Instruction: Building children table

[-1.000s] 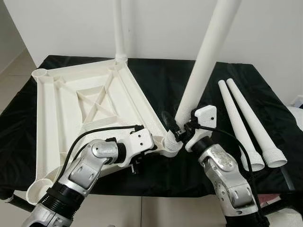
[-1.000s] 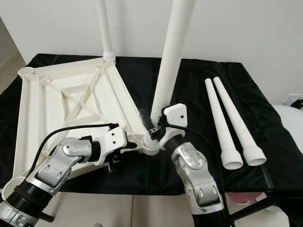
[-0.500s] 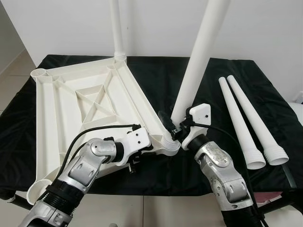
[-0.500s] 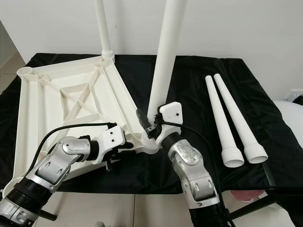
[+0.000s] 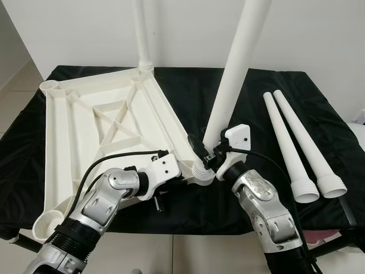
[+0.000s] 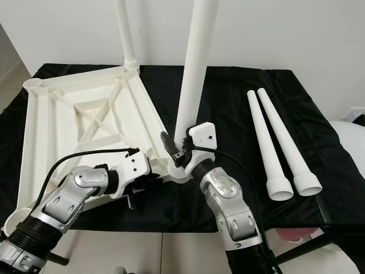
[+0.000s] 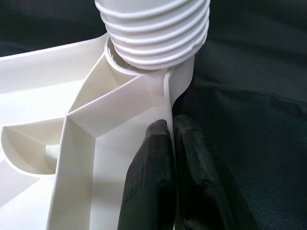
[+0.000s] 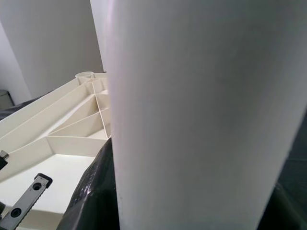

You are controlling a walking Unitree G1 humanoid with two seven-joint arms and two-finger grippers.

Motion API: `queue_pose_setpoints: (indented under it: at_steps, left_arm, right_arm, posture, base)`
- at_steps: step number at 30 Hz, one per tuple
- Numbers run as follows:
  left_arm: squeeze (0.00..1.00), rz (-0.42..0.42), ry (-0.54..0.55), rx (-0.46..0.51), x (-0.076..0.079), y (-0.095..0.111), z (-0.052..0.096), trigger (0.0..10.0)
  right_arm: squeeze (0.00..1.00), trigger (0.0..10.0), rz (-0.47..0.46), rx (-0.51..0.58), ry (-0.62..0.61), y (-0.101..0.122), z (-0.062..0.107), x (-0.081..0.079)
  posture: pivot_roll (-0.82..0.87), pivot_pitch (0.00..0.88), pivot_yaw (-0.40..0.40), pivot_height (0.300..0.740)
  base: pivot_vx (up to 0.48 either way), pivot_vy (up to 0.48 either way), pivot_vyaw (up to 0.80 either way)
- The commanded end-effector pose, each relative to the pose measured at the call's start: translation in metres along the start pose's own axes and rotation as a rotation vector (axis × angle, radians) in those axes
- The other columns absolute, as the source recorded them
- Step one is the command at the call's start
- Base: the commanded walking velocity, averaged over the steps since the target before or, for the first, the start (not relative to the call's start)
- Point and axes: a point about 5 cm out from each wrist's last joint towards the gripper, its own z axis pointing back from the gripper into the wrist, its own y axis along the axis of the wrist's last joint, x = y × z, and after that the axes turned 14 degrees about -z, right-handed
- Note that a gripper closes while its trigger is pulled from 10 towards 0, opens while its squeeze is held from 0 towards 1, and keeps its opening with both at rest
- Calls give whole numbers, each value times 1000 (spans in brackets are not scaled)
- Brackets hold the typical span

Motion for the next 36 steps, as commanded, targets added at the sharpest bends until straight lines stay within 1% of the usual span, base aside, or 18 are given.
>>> queue_pose_setpoints:
  at_steps: [1, 4, 5, 6, 13, 14, 16, 17, 21, 22, 26, 31, 36]
  left_arm:
    - [0, 12, -20, -77, 10, -16, 1, 0]
    - [0, 4, -10, -69, 7, -14, 1, 0]
    - [0, -7, 15, -67, 4, -12, 1, 549]
    - [0, -8, 23, -67, 3, -11, 1, 10000]
    - [0, -30, 32, -71, 2, -9, 2, 10000]
    - [302, -30, 38, -69, 1, -9, 4, 10000]
    - [302, -29, 41, -66, 1, -9, 5, 10000]
    - [1000, -23, 45, -63, 0, -9, 7, 10000]
    - [1000, -21, 63, -59, -2, -9, 10, 10000]
    - [0, -23, 70, -55, -4, -8, 11, 10000]
    - [0, -22, 91, -47, -8, -5, 11, 10000]
    - [0, -27, 95, -45, -9, -4, 11, 10000]
    - [0, -36, 100, -39, -11, -2, 16, 10000]
  right_arm:
    - [0, 0, -1, 15, 6, 2, -1, 1]
    - [0, 0, 2, 17, 5, 3, -1, 1]
    - [0, 0, 4, 18, 5, 4, -1, 2]
    - [0, 0, 4, 19, 6, 4, -1, 1]
    - [0, 0, 2, 22, 10, 4, -2, 0]
    - [0, 0, 2, 23, 11, 4, -2, 0]
    - [0, 0, 3, 23, 12, 4, -2, 0]
    - [0, 0, 3, 24, 14, 4, -2, 0]
    - [0, 0, 4, 25, 16, 4, -1, -1]
    - [0, 0, 4, 25, 17, 4, -1, -1]
    - [0, 0, 3, 26, 21, 4, -1, -1]
    - [0, 0, 5, 26, 23, 4, -1, -2]
    - [0, 0, 5, 25, 23, 4, -1, -2]
  posture:
    - [12, 140, -10, 740]
    - [11, 138, -11, 740]
    - [11, 138, -11, 740]
    - [11, 138, -12, 740]
    - [12, 131, -11, 740]
    - [12, 130, -10, 740]
    - [12, 128, -10, 740]
    - [12, 128, -10, 740]
    - [15, 124, -8, 740]
    - [16, 122, -9, 740]
    - [16, 119, -11, 740]
    - [15, 118, -11, 740]
    - [15, 120, -10, 740]
  base:
    - [0, 0, 0]
    - [0, 0, 0]
    - [0, 0, 0]
    - [0, 0, 0]
    - [0, 0, 0]
    - [0, 0, 0]
    - [0, 0, 0]
    - [0, 0, 0]
    - [0, 0, 0]
    - [0, 0, 0]
    - [0, 0, 0]
    - [0, 0, 0]
    - [0, 0, 0]
